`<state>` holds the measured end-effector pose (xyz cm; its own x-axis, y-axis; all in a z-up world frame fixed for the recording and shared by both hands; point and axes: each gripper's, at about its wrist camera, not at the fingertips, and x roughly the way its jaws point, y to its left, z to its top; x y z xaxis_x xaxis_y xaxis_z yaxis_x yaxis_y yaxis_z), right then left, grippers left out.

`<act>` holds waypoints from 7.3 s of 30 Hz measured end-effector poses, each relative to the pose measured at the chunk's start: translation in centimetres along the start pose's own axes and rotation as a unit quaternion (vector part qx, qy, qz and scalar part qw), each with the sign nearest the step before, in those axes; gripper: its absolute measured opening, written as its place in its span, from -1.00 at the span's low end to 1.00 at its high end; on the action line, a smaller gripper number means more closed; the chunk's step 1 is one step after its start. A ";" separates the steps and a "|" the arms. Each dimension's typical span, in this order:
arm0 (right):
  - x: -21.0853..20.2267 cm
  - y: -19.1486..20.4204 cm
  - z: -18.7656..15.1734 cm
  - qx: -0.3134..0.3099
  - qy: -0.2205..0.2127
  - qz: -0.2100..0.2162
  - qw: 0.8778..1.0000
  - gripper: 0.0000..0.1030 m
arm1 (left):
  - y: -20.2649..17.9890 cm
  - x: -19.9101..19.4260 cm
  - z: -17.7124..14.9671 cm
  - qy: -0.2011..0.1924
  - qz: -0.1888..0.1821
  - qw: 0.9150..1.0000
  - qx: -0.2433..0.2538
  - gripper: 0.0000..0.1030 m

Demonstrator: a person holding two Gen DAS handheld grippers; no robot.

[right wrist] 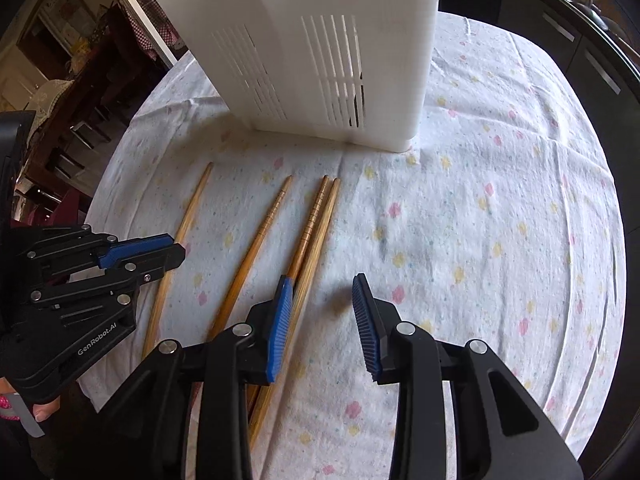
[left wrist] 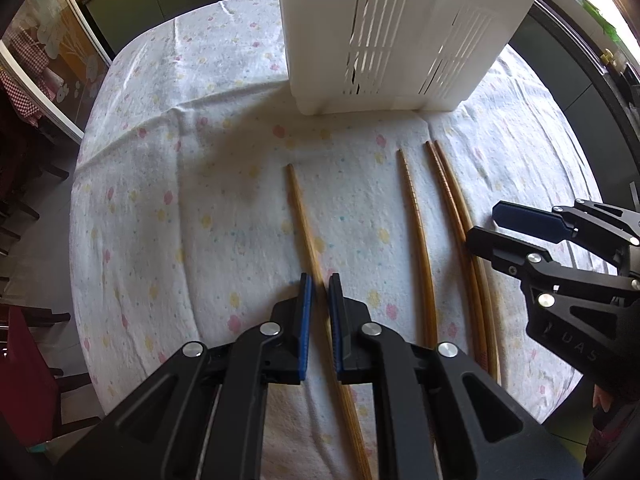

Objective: Organize utensils
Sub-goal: 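Grasp a wooden chopstick with the left tool while the right tool grasps another, then raise the chopstick into the caddy with the left tool while the right drops its chopstick, then grasp a red-tipped chopstick with the left tool while the right tool grasps another, then lower the chopstick into the caddy with the left tool while the right drops its chopstick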

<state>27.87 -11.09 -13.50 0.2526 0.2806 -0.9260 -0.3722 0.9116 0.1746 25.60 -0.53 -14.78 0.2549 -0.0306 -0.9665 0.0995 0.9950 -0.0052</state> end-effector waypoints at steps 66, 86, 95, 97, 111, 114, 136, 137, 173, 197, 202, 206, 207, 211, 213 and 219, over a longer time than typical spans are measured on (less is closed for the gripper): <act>-22.5 0.2 -5.4 -0.032 -0.273 0.050 0.960 -0.86 | -2.2 -18.0 -1.1 -0.196 -0.032 0.980 0.033 -0.88; -32.4 1.0 3.5 -0.058 -0.338 0.026 0.939 -0.86 | -2.0 -29.8 6.4 -0.299 -0.042 0.953 0.026 -0.88; -32.2 1.1 9.2 -0.048 -0.380 0.000 0.924 -0.86 | -1.8 -27.5 10.7 -0.301 -0.021 0.953 0.010 -0.88; -30.5 0.8 10.3 -0.042 -0.365 -0.001 0.930 -0.86 | -1.7 -25.6 11.5 -0.281 -0.016 0.960 0.009 -0.88; -20.4 -1.2 11.7 -0.031 -0.288 -0.007 0.957 -0.60 | -1.0 -18.9 11.1 -0.216 0.004 0.976 0.014 -0.39; -21.4 -1.6 10.5 -0.027 -0.297 0.002 0.954 -0.56 | -1.1 -19.2 10.2 -0.218 0.004 0.976 0.019 -0.36; -17.5 -5.1 -7.2 0.022 -0.233 0.064 0.970 -0.09 | -4.6 -2.8 -1.2 -0.045 0.039 0.998 0.018 -0.64; -17.6 -5.2 -7.5 0.023 -0.234 0.065 0.970 -0.06 | -4.6 -2.6 -1.2 -0.043 0.042 0.998 0.017 -0.64; -16.2 -5.4 -6.4 0.027 -0.208 0.087 0.974 -0.02 | -5.3 -0.4 -0.3 -0.012 0.001 1.000 -0.002 -0.64; -0.1 3.2 -1.2 -0.014 -0.041 -0.047 0.998 -0.11 | 1.7 -1.9 -0.3 -0.040 -0.009 0.998 -0.043 -0.88; 0.8 4.6 -0.9 -0.016 -0.058 -0.085 0.995 -0.24 | 1.7 -1.8 -0.3 -0.039 -0.020 0.998 -0.041 -0.88; 1.0 4.7 -0.5 -0.010 -0.054 -0.067 0.996 -0.61 | 1.8 -1.5 -0.5 -0.039 -0.026 0.998 -0.039 -0.88; 0.9 4.4 -0.4 -0.006 -0.052 -0.066 0.996 -0.75 | 1.9 -1.5 -0.5 -0.039 -0.028 0.998 -0.038 -0.88; -0.1 2.7 -0.4 0.016 -0.053 -0.036 0.998 -0.86 | 2.0 -2.3 -0.6 -0.047 -0.032 0.998 -0.038 -0.88; -1.6 2.6 -0.7 0.014 -0.071 -0.020 0.997 -0.86 | 2.0 -3.1 -0.7 -0.053 -0.033 0.997 -0.039 -0.88; -8.0 2.4 -2.1 0.005 -0.140 0.017 0.990 -0.86 | 2.1 -5.7 -0.8 -0.075 -0.032 0.996 -0.036 -0.87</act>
<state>23.09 -11.80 -6.37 0.4786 0.3828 -0.7902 -0.3772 0.9023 0.2087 23.61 1.79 -9.43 0.3923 -0.1032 -0.9140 0.0528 0.9946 -0.0896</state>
